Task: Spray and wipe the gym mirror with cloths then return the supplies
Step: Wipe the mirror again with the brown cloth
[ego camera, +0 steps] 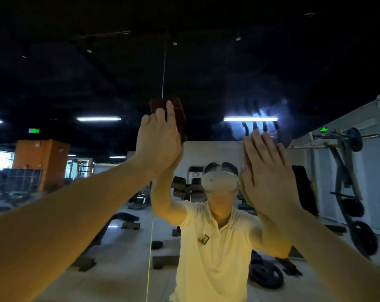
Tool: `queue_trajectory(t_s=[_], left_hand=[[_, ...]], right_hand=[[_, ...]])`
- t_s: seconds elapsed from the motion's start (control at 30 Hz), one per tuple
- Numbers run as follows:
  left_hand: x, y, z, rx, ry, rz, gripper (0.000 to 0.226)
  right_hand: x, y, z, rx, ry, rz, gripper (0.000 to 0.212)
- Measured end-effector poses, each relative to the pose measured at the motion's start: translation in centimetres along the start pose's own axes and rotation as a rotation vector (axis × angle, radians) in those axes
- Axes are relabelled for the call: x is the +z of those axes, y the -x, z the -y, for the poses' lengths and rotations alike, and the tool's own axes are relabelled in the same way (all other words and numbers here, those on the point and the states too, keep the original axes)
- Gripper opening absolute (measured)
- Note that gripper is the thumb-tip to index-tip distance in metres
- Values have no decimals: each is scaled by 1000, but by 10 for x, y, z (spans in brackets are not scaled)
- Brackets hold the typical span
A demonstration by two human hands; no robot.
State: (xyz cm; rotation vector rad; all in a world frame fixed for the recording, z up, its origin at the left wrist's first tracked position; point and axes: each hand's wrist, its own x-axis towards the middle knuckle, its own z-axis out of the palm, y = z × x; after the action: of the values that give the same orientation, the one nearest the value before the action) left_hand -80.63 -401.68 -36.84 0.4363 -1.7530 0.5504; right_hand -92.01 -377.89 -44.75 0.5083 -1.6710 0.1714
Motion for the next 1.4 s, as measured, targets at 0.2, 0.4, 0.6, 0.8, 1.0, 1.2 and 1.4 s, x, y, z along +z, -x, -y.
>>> queue_trajectory(t_s=[0.2,0.4,0.6,0.8,1.0,1.2,1.4], left_hand=[[-21,18,-88,79,147,-38,89],[-14,61,-99,402,87,-31,81],[36,85,6,238,-12,-36,105],[36,102,5,192,-6,-10,92],[17,124,-89,226,219,-39,84],[5,153,-160,376,338,-83,72],[44,194,-67,379,275,-150,89]], right_hand=[[-9,21,-27,-128,-10,63,65],[-9,34,-13,-52,-75,47,67],[-9,38,21,110,-41,54,73],[-21,48,26,124,-73,153,73],[-21,133,1,66,-49,139,70],[-19,168,-13,34,-71,177,68],[-15,172,-3,80,-150,138,64]])
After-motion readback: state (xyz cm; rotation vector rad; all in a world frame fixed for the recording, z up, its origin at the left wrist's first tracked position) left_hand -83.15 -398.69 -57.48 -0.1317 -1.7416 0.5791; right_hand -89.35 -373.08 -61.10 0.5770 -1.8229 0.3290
